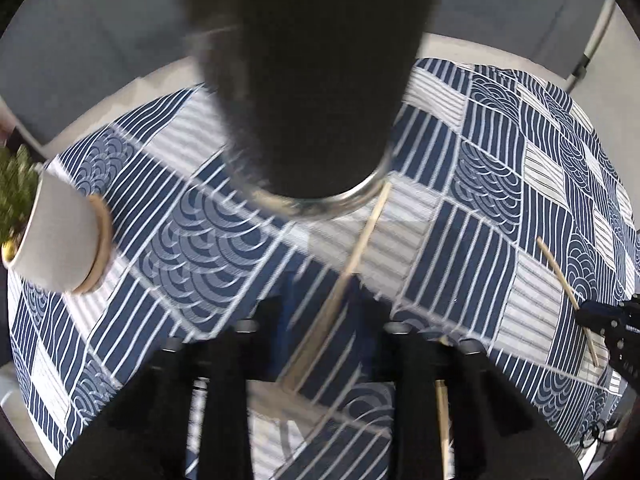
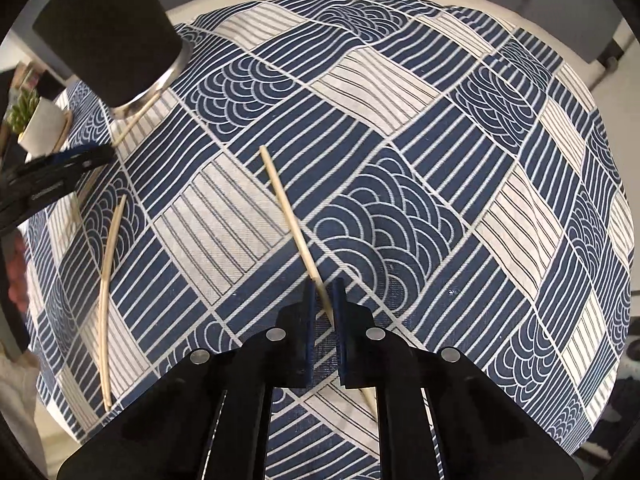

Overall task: Organize utensils
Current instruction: 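Lower both tools to the remaining sticks and grasp one stick with each gripper, then lift the held sticks with both grippers and carry them over the black cup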

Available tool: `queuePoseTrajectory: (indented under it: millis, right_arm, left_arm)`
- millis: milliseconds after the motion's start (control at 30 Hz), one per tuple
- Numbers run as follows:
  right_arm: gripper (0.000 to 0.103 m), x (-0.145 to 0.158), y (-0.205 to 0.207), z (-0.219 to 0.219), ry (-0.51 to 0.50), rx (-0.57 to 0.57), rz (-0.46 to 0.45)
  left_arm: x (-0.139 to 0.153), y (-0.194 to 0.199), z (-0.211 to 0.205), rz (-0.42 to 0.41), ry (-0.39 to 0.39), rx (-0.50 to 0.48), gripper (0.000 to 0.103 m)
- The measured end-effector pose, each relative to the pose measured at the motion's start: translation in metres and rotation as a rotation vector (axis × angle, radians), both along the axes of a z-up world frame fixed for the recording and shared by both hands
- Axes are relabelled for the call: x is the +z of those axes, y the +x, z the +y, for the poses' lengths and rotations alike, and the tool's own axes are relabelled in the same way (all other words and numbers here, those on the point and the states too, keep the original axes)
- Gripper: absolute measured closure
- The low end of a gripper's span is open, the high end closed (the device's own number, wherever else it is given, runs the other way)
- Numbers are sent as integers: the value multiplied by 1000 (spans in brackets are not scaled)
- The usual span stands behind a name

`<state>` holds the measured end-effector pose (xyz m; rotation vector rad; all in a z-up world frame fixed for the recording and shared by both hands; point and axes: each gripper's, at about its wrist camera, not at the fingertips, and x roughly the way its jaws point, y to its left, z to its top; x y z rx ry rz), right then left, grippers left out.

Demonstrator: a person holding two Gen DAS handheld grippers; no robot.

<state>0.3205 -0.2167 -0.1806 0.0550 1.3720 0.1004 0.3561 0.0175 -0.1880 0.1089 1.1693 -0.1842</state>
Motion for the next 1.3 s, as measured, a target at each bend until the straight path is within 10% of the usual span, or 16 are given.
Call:
queuePoseTrajectory:
  millis: [833, 1300]
  right_arm:
    - [98, 25, -132, -49, 214, -111, -74]
    - [98, 71, -111, -33, 238, -134, -217]
  left_arm:
    - [13, -137, 115, 69, -64, 158, 98]
    - [94, -144, 130, -83, -44, 188, 98]
